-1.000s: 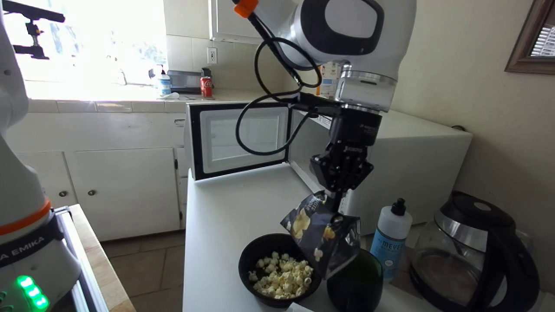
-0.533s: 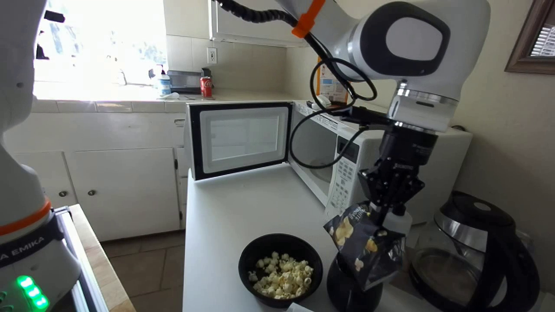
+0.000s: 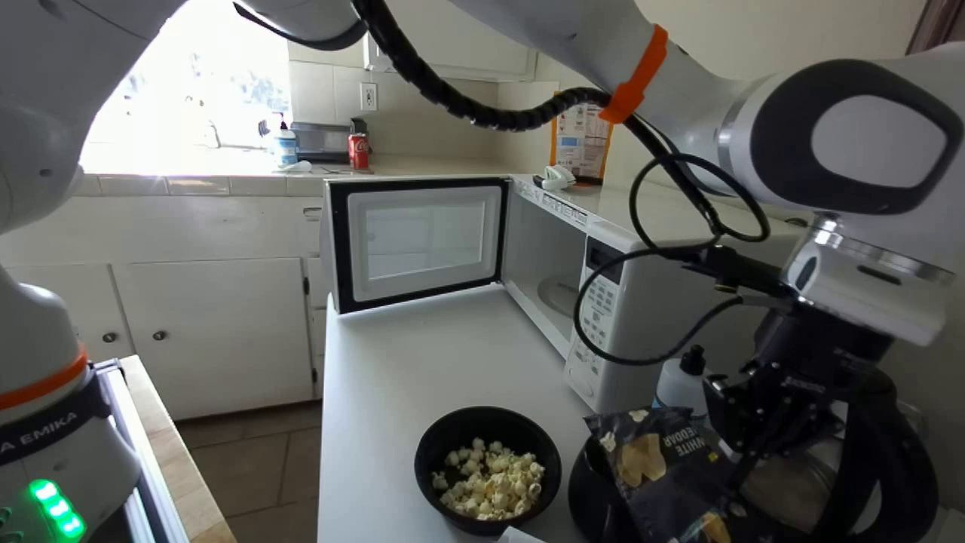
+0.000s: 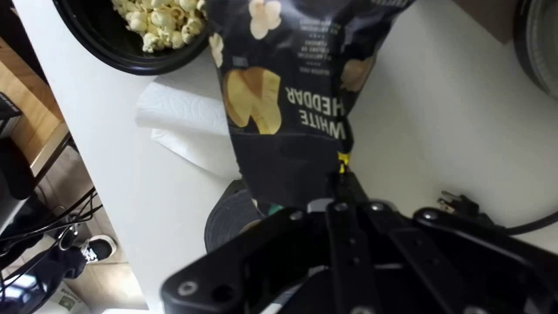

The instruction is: Empty the popcorn packet into the black bowl

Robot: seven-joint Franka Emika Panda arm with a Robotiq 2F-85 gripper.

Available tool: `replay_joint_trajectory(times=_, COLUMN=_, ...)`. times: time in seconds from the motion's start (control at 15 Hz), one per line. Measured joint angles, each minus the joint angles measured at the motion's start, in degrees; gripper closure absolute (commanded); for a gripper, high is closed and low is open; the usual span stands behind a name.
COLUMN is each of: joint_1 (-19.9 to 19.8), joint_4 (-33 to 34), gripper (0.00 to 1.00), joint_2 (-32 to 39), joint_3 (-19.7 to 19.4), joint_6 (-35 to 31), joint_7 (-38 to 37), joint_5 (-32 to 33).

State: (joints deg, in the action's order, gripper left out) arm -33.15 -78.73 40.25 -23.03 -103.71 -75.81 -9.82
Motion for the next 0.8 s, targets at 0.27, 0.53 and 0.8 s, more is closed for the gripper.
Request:
replay_joint_trajectory(times=0.27, joint_1=-5.2, joint_4=7.1, gripper=1.00, joint_2=4.1, joint_3=0.4, joint_6=0.7, joint_7=-0.8, joint_5=-3.4)
replay_joint_trajectory(times=0.53, joint_1=-7.5, joint_4=12.3, gripper=1.00, joint_2=6.3, joint_3=1.4, joint_6=0.7, joint_7=-4.7, joint_5=-4.5)
replay_joint_trajectory(times=0.8, joint_1=-6.8, joint_4=15.6, gripper=0.73, joint_2=7.6, joint_3=3.3, joint_6=-0.2, joint_7=-8.9, joint_5=-4.6)
